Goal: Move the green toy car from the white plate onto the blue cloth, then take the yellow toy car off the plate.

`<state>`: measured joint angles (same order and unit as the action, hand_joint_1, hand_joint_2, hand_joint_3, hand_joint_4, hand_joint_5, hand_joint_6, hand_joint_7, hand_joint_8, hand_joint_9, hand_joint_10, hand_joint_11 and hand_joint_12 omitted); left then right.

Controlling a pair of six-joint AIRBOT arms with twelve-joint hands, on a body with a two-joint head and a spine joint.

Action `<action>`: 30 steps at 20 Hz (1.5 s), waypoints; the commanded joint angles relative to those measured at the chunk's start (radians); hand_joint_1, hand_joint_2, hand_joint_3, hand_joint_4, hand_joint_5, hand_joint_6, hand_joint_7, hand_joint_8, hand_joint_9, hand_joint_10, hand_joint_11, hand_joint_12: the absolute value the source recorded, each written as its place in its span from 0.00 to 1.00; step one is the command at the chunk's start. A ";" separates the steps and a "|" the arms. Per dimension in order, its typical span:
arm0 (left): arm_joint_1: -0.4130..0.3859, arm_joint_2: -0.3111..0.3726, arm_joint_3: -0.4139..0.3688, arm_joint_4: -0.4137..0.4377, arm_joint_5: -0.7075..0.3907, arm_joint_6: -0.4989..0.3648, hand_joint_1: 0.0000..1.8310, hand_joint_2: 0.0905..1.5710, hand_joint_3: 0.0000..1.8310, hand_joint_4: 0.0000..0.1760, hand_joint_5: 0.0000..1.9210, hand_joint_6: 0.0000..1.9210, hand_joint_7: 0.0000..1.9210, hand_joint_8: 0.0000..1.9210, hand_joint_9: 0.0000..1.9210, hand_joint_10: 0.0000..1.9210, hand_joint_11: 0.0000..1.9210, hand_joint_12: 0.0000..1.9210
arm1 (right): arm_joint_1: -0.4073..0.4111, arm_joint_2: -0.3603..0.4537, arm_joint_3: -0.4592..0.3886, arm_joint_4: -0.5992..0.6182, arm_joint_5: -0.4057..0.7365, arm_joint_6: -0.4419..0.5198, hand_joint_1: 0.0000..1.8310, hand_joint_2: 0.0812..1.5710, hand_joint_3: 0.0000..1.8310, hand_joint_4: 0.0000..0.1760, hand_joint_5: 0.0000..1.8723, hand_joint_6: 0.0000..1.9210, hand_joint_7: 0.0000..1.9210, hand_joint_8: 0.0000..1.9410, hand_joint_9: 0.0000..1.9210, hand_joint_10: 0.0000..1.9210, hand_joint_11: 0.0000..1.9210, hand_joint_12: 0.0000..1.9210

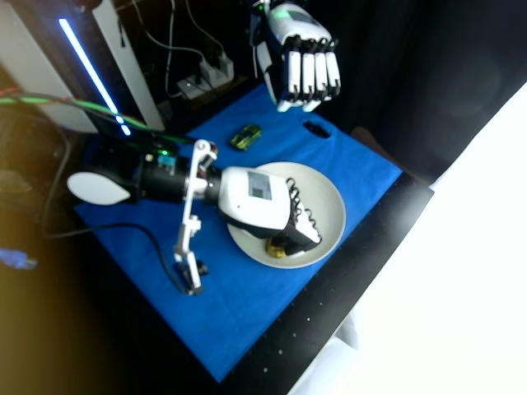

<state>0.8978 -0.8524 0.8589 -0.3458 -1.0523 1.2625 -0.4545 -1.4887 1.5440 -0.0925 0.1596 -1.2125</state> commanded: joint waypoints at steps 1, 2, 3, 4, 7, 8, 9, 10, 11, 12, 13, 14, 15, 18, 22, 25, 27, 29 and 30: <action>-0.006 -0.004 0.001 0.015 -0.123 -0.005 0.62 0.78 0.00 0.00 0.42 0.60 0.36 0.81 0.28 0.72 0.21 0.98 | 0.001 0.000 -0.004 -0.006 0.089 -0.007 0.65 0.75 0.00 0.00 0.48 0.60 0.40 0.66 0.39 0.40 0.26 0.78; -0.004 -0.005 0.002 0.012 -0.123 -0.005 0.62 0.78 0.00 0.00 0.41 0.62 0.36 0.80 0.29 0.69 0.19 0.95 | 0.002 0.000 -0.005 -0.006 0.089 -0.007 0.65 0.74 0.00 0.00 0.49 0.57 0.41 0.67 0.40 0.40 0.26 0.77; -0.003 -0.005 0.003 0.012 -0.123 -0.005 0.62 0.78 0.00 0.00 0.41 0.62 0.36 0.80 0.29 0.69 0.19 0.95 | 0.004 0.002 -0.006 -0.006 0.090 -0.007 0.65 0.74 0.00 0.00 0.49 0.57 0.41 0.67 0.40 0.40 0.26 0.77; -0.003 -0.006 0.003 0.010 -0.123 -0.005 0.62 0.78 0.00 0.00 0.41 0.62 0.36 0.80 0.29 0.69 0.19 0.95 | 0.007 0.008 -0.010 -0.006 0.092 -0.007 0.65 0.74 0.00 0.04 0.47 0.59 0.43 0.66 0.43 0.33 0.26 0.74; -0.001 -0.006 0.003 0.008 -0.124 -0.005 0.61 0.78 0.00 0.15 0.41 0.64 0.36 0.77 0.31 0.63 0.20 0.91 | 0.017 0.029 -0.025 -0.006 0.105 -0.007 0.65 0.74 0.00 0.03 0.47 0.58 0.44 0.65 0.44 0.34 0.26 0.76; -0.001 -0.006 0.003 0.008 -0.124 -0.005 0.61 0.78 0.00 0.15 0.41 0.64 0.36 0.77 0.31 0.63 0.20 0.91 | 0.020 0.039 -0.033 -0.006 0.112 -0.007 0.65 0.74 0.00 0.03 0.47 0.58 0.44 0.65 0.44 0.34 0.26 0.76; -0.001 -0.007 0.003 0.008 -0.124 -0.005 0.62 0.78 0.00 0.07 0.41 0.63 0.36 0.78 0.30 0.67 0.19 0.93 | 0.024 0.049 -0.041 -0.007 0.119 -0.007 0.65 0.73 0.00 0.01 0.47 0.56 0.45 0.65 0.45 0.34 0.28 0.74; -0.001 -0.007 0.003 0.008 -0.124 -0.005 0.62 0.78 0.00 0.13 0.41 0.64 0.36 0.77 0.30 0.65 0.20 0.90 | 0.026 0.060 -0.049 -0.007 0.126 -0.007 0.67 0.75 0.00 0.00 0.46 0.47 0.43 0.75 0.43 0.64 0.34 0.90; -0.001 -0.007 0.003 0.008 -0.124 -0.005 0.62 0.78 0.00 0.15 0.41 0.64 0.37 0.77 0.30 0.64 0.20 0.89 | 0.028 0.073 -0.060 -0.007 0.138 -0.007 0.67 0.75 0.00 0.00 0.45 0.46 0.43 0.78 0.43 0.81 0.38 0.98; 0.000 -0.008 0.004 0.006 -0.124 -0.005 0.62 0.78 0.00 0.16 0.41 0.64 0.37 0.75 0.31 0.62 0.21 0.89 | 0.029 0.091 -0.076 -0.006 0.154 -0.007 0.68 0.74 0.00 0.00 0.46 0.57 0.45 0.68 0.46 0.91 0.47 1.00; 0.000 -0.009 0.004 0.006 -0.124 -0.005 0.62 0.77 0.00 0.13 0.43 0.62 0.38 0.75 0.32 0.62 0.21 0.89 | 0.029 0.110 -0.095 -0.006 0.172 -0.007 0.68 0.73 0.00 0.00 0.48 0.46 0.46 0.72 0.41 0.79 0.37 0.98; 0.000 -0.010 0.004 0.005 -0.124 -0.005 0.62 0.76 0.00 0.19 0.43 0.62 0.38 0.72 0.33 0.58 0.21 0.87 | 0.029 0.135 -0.118 -0.006 0.192 -0.007 0.69 0.71 0.00 0.00 0.49 0.46 0.50 0.65 0.44 0.69 0.36 0.89; 0.001 -0.010 0.004 0.005 -0.125 -0.007 0.62 0.76 0.00 0.19 0.43 0.62 0.38 0.72 0.33 0.57 0.21 0.87 | 0.029 0.164 -0.143 -0.006 0.222 -0.007 0.69 0.70 0.00 0.00 0.49 0.45 0.52 0.62 0.47 0.64 0.38 0.86; 0.011 -0.010 0.004 0.001 -0.137 -0.018 0.62 0.77 0.00 0.16 0.41 0.64 0.38 0.74 0.33 0.60 0.23 0.90 | 0.029 0.246 -0.211 -0.005 0.280 -0.007 0.68 0.75 0.00 0.00 0.44 0.48 0.45 0.75 0.49 0.79 0.45 0.94; 0.031 -0.008 0.001 -0.010 -0.154 -0.029 0.62 0.78 0.00 0.18 0.41 0.67 0.37 0.74 0.31 0.63 0.22 0.90 | 0.009 0.343 -0.309 -0.005 0.357 -0.007 0.75 0.71 0.00 0.00 0.45 0.54 0.50 0.52 0.47 0.71 0.39 0.81; 0.036 -0.008 -0.001 -0.013 -0.160 -0.029 0.62 0.78 0.00 0.21 0.41 0.66 0.37 0.73 0.32 0.58 0.20 0.90 | -0.035 0.395 -0.374 -0.005 0.435 -0.007 0.76 0.69 0.00 0.00 0.47 0.57 0.55 0.40 0.50 0.63 0.41 0.73; 0.040 -0.007 -0.003 -0.017 -0.164 -0.029 0.61 0.79 0.00 0.17 0.39 0.67 0.36 0.77 0.30 0.58 0.19 0.90 | -0.075 0.427 -0.417 -0.005 0.486 -0.007 0.75 0.71 0.00 0.00 0.44 0.49 0.50 0.53 0.49 0.71 0.49 0.76; 0.050 -0.004 -0.007 -0.023 -0.176 -0.029 0.61 0.79 0.00 0.19 0.39 0.68 0.35 0.77 0.29 0.59 0.19 0.90 | -0.128 0.459 -0.461 -0.005 0.531 -0.007 0.75 0.71 0.00 0.00 0.43 0.52 0.49 0.54 0.48 0.72 0.49 0.78; 0.054 -0.004 -0.008 -0.026 -0.180 -0.029 0.61 0.79 0.00 0.18 0.38 0.69 0.35 0.77 0.30 0.59 0.21 0.91 | -0.145 0.468 -0.477 -0.005 0.540 -0.007 0.71 0.70 0.00 0.00 0.47 0.48 0.54 0.58 0.56 0.65 0.54 0.78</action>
<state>0.9581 -0.8581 0.8497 -0.3923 -1.1034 1.2362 -0.6239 -1.0130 1.0622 -0.0975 0.5705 -1.2133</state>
